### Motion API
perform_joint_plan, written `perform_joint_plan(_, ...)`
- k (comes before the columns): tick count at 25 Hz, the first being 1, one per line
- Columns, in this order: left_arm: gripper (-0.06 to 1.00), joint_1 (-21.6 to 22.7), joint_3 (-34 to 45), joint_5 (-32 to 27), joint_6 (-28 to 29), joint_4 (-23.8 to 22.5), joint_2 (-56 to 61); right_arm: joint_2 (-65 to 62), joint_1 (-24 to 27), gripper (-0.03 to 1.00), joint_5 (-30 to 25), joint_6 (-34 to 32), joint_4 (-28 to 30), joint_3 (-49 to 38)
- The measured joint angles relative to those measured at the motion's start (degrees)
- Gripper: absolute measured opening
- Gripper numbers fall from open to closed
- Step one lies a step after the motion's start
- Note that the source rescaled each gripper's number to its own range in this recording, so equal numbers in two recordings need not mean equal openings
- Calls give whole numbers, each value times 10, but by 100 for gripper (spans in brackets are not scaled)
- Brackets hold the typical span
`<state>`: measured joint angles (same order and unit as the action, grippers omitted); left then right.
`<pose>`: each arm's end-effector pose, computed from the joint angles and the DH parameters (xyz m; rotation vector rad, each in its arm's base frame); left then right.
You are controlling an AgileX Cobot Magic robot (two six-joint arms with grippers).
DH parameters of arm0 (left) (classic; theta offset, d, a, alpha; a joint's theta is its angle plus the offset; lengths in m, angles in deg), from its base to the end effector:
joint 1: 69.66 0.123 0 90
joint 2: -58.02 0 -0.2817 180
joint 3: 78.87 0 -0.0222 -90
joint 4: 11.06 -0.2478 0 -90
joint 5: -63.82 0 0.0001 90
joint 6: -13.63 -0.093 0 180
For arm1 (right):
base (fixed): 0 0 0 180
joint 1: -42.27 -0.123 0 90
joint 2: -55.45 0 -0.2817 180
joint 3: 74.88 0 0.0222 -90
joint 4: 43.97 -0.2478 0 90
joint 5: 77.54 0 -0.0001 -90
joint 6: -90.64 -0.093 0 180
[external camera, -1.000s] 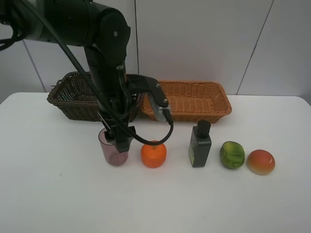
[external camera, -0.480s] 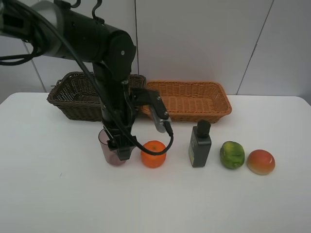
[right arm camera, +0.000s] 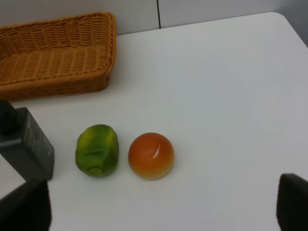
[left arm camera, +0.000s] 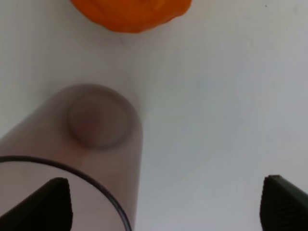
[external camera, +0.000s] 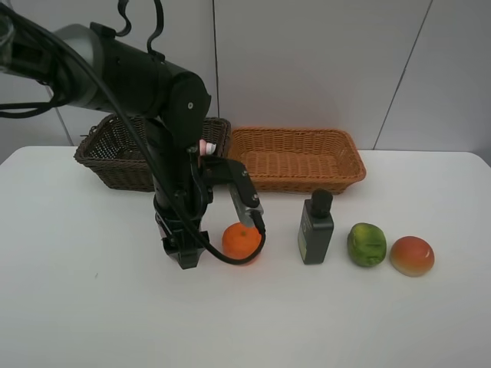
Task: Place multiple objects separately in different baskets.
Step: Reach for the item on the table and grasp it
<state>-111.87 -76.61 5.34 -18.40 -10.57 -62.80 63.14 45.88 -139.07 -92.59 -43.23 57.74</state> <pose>0.2673 -0.2433 0.1553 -1.8735 -2.4872 0.0075 -0.0057 -0.0007 0.2791 0.1223 2.0314 -0.0196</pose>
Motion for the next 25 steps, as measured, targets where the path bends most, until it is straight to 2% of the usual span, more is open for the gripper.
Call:
perform_joint_plan(13,94,0,1,2,6,2,-17,0,0,100,0,0,0,0)
perform_joint_plan(16,70,0,1,11,14,2,-17,0,0,100,0,0,0,0)
perform_joint_plan(21,24,0,1,13,16,-1,-17,0,0,100,0,0,0,0)
perform_joint_plan(24,5,0,1,13,16,-1,-17,0,0,100,0,0,0,0)
perform_joint_plan(25,1,0,1,13,16,-1,-17,0,0,100,0,0,0,0)
